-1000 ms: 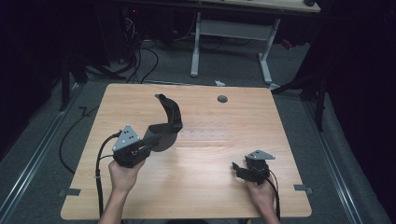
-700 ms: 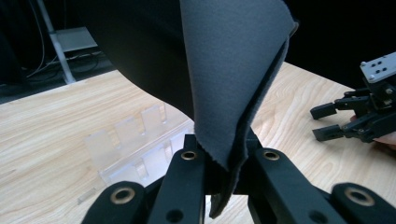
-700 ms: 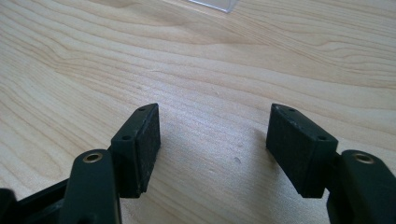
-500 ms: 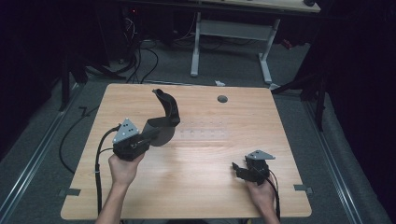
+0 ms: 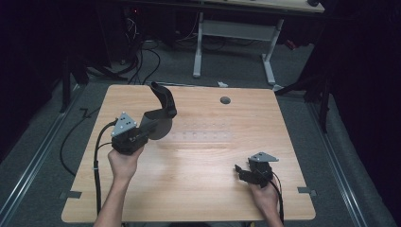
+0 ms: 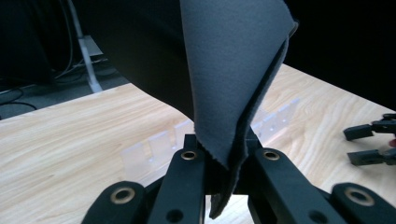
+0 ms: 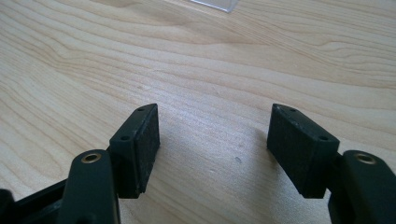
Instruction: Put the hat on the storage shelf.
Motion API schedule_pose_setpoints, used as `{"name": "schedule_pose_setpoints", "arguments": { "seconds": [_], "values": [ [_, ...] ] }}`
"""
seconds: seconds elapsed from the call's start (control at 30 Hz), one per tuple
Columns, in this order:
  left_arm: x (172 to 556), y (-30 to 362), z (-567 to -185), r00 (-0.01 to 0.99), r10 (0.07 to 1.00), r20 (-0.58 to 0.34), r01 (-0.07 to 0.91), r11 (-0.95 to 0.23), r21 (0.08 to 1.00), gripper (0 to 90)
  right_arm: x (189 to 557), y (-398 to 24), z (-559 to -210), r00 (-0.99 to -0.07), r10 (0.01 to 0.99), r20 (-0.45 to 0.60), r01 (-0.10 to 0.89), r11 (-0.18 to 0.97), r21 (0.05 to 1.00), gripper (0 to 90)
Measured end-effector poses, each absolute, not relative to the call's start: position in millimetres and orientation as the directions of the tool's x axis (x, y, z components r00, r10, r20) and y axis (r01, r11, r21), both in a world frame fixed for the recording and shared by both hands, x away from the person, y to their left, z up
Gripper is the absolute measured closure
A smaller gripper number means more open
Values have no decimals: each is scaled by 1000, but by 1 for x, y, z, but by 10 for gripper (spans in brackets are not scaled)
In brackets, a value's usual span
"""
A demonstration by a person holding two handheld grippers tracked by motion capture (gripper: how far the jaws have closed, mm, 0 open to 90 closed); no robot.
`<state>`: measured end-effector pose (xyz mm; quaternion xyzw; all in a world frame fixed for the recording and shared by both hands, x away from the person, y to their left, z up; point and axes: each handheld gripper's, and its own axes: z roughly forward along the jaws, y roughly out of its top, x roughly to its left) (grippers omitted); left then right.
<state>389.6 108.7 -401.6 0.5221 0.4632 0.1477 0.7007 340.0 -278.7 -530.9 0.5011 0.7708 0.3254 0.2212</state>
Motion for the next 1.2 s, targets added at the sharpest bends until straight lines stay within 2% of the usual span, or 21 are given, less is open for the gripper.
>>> {"name": "schedule_pose_setpoints", "arguments": {
  "seconds": [0.83, 1.2],
  "values": [
    [427, 103, -428, 432, 786, -442, 272, 354, 895, 862, 340, -278, -531, -401, 916, -15, 628, 287, 723, 341],
    [431, 99, -434, 411, 809, -421, 271, 333, 903, 863, 340, -279, -531, -402, 915, -17, 628, 289, 723, 339]
  ]
}}
